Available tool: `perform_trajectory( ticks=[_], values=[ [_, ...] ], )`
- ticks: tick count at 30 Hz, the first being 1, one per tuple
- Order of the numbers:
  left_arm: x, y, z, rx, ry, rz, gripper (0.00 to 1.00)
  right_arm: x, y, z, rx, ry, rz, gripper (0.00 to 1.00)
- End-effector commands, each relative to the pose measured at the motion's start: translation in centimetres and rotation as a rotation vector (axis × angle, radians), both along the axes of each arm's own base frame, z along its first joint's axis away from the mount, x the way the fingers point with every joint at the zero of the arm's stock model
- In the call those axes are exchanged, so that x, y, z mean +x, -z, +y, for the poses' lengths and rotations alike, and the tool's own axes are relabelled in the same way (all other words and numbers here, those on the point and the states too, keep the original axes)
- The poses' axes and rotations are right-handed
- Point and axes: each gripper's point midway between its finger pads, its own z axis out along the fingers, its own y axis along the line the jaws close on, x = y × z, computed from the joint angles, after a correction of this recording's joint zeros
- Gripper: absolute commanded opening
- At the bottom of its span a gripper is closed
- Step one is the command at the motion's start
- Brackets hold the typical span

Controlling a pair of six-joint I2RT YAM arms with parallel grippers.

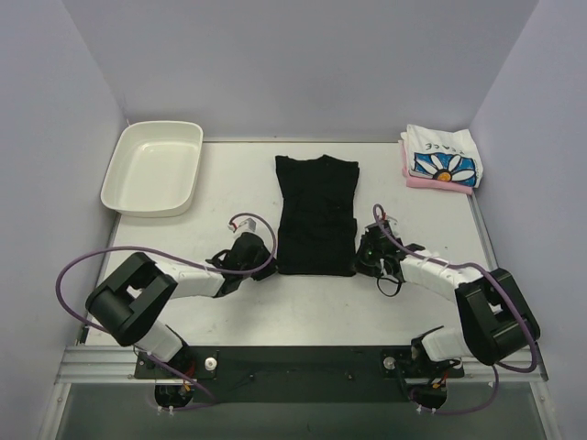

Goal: Fold and stack the t-shirts

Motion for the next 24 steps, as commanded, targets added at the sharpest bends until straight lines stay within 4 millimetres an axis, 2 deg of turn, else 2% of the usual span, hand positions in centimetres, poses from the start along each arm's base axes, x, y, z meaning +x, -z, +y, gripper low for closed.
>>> perform_trajectory(
  ticks=[1,2,4,5,7,8,10,12,13,14,15,16,18,20,22,24],
  values=[
    [-4.1,3.0,2.8,0.129,0.007,0.111,0.0,-2.6,0.4,-0.5,-0.052,-0.015,0.037,0.0],
    [-5.0,3.3,2.8,0.141,0.022,0.122,0.0,-3.2,0.1,-0.7,-0.059,-0.01,0.041,0.0],
    [-5.7,3.0,2.9,0.138,0.012,0.12,0.0,-4.6,0.4,-0.6,-0.073,-0.029,0.046,0.0],
    [-7.0,3.4,3.1,0.152,0.028,0.134,0.0,-5.1,0.1,-0.6,-0.071,-0.023,0.043,0.0],
    [-7.9,3.0,3.1,0.142,0.021,0.132,0.0,-6.9,0.6,-0.6,-0.076,-0.04,0.066,0.0],
    [-9.1,3.1,2.9,0.149,0.045,0.133,0.0,-7.2,0.1,-0.5,-0.059,-0.031,0.046,0.0],
    [-10.3,2.5,3.4,0.169,0.034,0.131,0.0,-9.2,0.6,-0.6,-0.079,-0.059,0.066,0.0],
    [-11.6,1.2,2.7,0.15,0.043,0.098,0.0,-9.8,0.0,-0.8,-0.083,-0.037,0.027,0.0],
    [-12.3,1.1,3.2,0.171,0.043,0.1,0.0,-10.7,-0.4,-0.5,-0.081,-0.068,0.015,0.0],
    [-12.9,0.7,3.1,0.169,0.05,0.09,0.0,-10.9,-0.6,-0.7,-0.098,-0.064,-0.005,0.0],
    [-13.9,-0.8,2.2,0.126,0.066,0.072,0.0,-11.2,-0.9,-0.5,-0.086,-0.054,-0.009,0.0],
    [-14.2,-0.9,3.0,0.159,0.054,0.057,0.0,-12.0,-1.4,-0.1,-0.086,-0.086,-0.021,0.0],
    [-15.1,-2.9,2.7,0.139,0.066,0.028,0.0,-11.8,-2.5,0.0,-0.095,-0.074,-0.066,0.0],
    [-14.8,-4.5,2.7,0.131,0.055,-0.011,0.0,-12.0,-4.5,1.0,-0.101,-0.119,-0.123,0.0],
    [-14.4,-6.6,2.6,0.117,0.046,-0.048,0.0,-11.0,-6.6,1.3,-0.126,-0.119,-0.182,0.0],
    [-14.0,-8.3,2.7,0.114,0.048,-0.085,0.0,-10.5,-7.8,1.4,-0.151,-0.128,-0.209,0.0]
  ],
)
